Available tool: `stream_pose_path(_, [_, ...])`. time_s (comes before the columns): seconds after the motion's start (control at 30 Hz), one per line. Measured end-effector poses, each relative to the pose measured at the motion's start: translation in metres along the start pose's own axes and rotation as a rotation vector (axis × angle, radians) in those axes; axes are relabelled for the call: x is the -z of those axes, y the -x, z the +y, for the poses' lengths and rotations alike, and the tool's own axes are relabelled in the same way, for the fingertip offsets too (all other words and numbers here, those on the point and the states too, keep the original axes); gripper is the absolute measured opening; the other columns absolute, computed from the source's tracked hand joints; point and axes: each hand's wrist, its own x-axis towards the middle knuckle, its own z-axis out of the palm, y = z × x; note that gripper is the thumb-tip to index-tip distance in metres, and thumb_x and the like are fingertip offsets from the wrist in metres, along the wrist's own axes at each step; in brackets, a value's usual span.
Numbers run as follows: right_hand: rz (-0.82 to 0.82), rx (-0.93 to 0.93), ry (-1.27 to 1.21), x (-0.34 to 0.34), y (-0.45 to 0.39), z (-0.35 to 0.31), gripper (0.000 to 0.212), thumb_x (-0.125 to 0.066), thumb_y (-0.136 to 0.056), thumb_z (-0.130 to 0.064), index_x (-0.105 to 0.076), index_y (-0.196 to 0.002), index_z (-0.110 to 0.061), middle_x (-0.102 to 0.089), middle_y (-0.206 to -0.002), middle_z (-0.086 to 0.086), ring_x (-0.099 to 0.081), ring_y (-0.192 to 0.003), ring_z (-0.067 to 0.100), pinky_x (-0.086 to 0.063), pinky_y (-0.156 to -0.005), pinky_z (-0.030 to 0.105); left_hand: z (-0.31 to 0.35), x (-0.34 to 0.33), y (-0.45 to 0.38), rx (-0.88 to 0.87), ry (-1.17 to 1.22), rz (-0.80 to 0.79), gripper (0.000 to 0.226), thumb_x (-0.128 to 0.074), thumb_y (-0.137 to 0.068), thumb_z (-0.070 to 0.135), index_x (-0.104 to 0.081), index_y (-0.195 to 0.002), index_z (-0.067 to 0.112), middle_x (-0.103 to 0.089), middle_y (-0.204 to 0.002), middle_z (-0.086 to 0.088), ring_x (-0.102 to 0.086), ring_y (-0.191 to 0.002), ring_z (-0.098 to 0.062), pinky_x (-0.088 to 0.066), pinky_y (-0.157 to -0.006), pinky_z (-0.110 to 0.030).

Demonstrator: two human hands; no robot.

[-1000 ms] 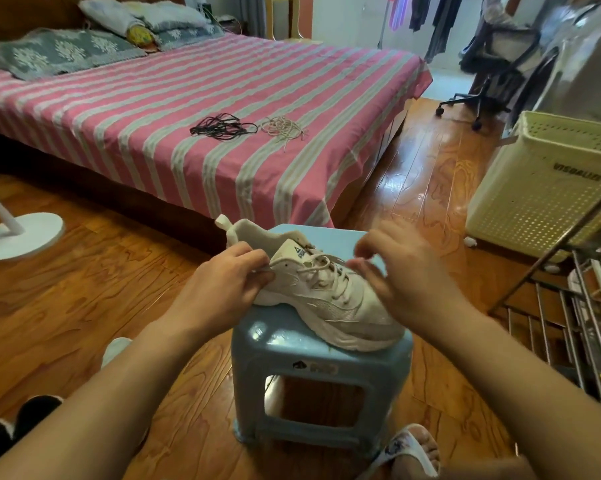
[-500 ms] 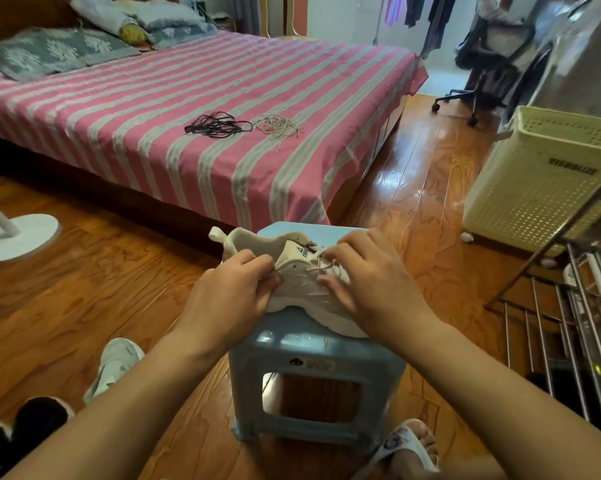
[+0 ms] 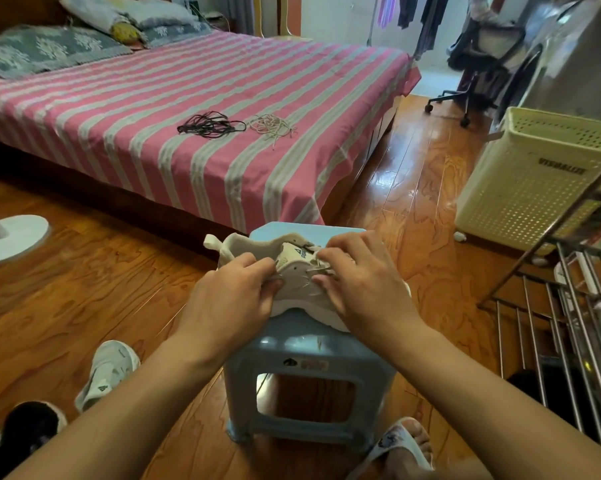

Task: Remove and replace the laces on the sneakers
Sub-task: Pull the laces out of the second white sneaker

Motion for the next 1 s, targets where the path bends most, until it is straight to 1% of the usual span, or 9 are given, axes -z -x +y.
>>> stream_pose_path(0.13, [0.069,0.061,0.049,-0.009,-0.010,-0.011,0.011,-0.068,-0.090,-0.011,-0.062,-0.084,-0.006,-0.062,-0.098,0.010,-0.052,-0.093,0.032,-0.047,-0.076,0.049,0.004,-0.001,0.000,-0.006,-0.026,0.014,0.020,-0.053,-0.099,0.046,-0.055,-0.089,0.028,-0.050,-0.081,0.007,-0.057,-0.064,-0.024,-0.050,-0.053,-0.037])
stream_pose_path(0.3, [0.074,0.242,0.098,0.009,0.000,0.016,0.007,-0.062,-0.092,-0.004,-0.067,-0.087,-0.005,-0.064,-0.100,0.013,-0.053,-0.096,0.033,-0.047,-0.076,0.045,-0.003,0.003,-0.003,0.014,-0.057,0.019,0.020,-0.054,-0.099,0.044,-0.055,-0.090,0.026,-0.048,-0.079,0.006,-0.058,-0.063,-0.028,-0.049,-0.051,-0.038])
stream_pose_path(0.43, [-0.042,-0.004,-0.013,0.027,0.010,0.070,0.022,-0.061,-0.094,-0.030,-0.071,-0.090,-0.010,-0.059,-0.114,0.011,-0.045,-0.112,0.031,-0.046,-0.083,0.050,-0.002,0.007,-0.006,-0.041,0.022,0.001,0.020,-0.058,-0.098,0.044,-0.057,-0.089,0.025,-0.051,-0.084,0.006,-0.059,-0.069,-0.027,-0.051,-0.055,-0.042])
stream_pose_path(0.57, [-0.105,-0.031,-0.069,0.020,0.002,0.018,0.042,-0.063,-0.089,-0.053,-0.069,-0.104,-0.015,-0.060,-0.112,0.003,-0.048,-0.109,0.022,-0.043,-0.092,0.036,0.011,0.002,0.000,-0.026,-0.005,0.013,0.022,-0.058,-0.097,0.043,-0.055,-0.087,0.024,-0.047,-0.081,0.006,-0.059,-0.068,-0.029,-0.050,-0.055,-0.040])
stream_pose_path(0.7, [0.030,0.089,0.089,0.003,-0.006,-0.016,0.019,-0.065,-0.093,-0.024,-0.059,-0.085,-0.009,-0.057,-0.084,0.010,-0.048,-0.079,0.030,-0.042,-0.068,0.044,0.011,0.002,-0.001,-0.002,-0.005,0.025,0.019,-0.057,-0.098,0.042,-0.057,-0.091,0.025,-0.050,-0.083,0.005,-0.060,-0.069,-0.030,-0.051,-0.058,-0.041])
stream_pose_path(0.8, [0.044,0.087,0.124,0.002,-0.004,-0.018,0.018,-0.070,-0.090,-0.006,-0.057,-0.078,-0.007,-0.053,-0.076,0.012,-0.044,-0.073,0.028,-0.037,-0.061,0.041,0.013,0.000,-0.001,-0.008,0.005,0.017,0.019,-0.057,-0.098,0.042,-0.056,-0.091,0.025,-0.050,-0.083,0.005,-0.060,-0.068,-0.030,-0.050,-0.056,-0.040])
stream_pose_path(0.87, [0.005,0.125,0.111,0.008,0.000,-0.010,0.014,-0.064,-0.095,-0.011,-0.063,-0.083,-0.005,-0.054,-0.079,0.012,-0.045,-0.076,0.028,-0.042,-0.062,0.043,0.008,0.001,-0.002,0.010,-0.004,0.029,0.019,-0.058,-0.099,0.041,-0.056,-0.089,0.024,-0.049,-0.083,0.005,-0.059,-0.068,-0.031,-0.048,-0.055,-0.039])
stream_pose_path(0.93, [0.033,0.094,0.087,0.024,-0.001,0.013,0.037,-0.050,-0.103,-0.032,-0.067,-0.086,-0.004,-0.053,-0.080,0.013,-0.045,-0.079,0.027,-0.043,-0.063,0.043,-0.005,0.004,-0.007,0.076,0.015,0.062,0.018,-0.060,-0.098,0.037,-0.057,-0.088,0.022,-0.051,-0.083,0.005,-0.060,-0.070,-0.033,-0.049,-0.057,-0.041])
stream_pose_path(1.0, [0.072,-0.032,0.135,0.038,-0.001,0.047,0.024,-0.059,-0.098,-0.024,-0.069,-0.089,-0.004,-0.054,-0.083,0.012,-0.044,-0.083,0.027,-0.043,-0.065,0.043,-0.017,0.010,-0.010,0.130,0.036,0.086,0.016,-0.062,-0.097,0.034,-0.061,-0.089,0.021,-0.054,-0.085,0.004,-0.061,-0.075,-0.033,-0.047,-0.059,-0.039])
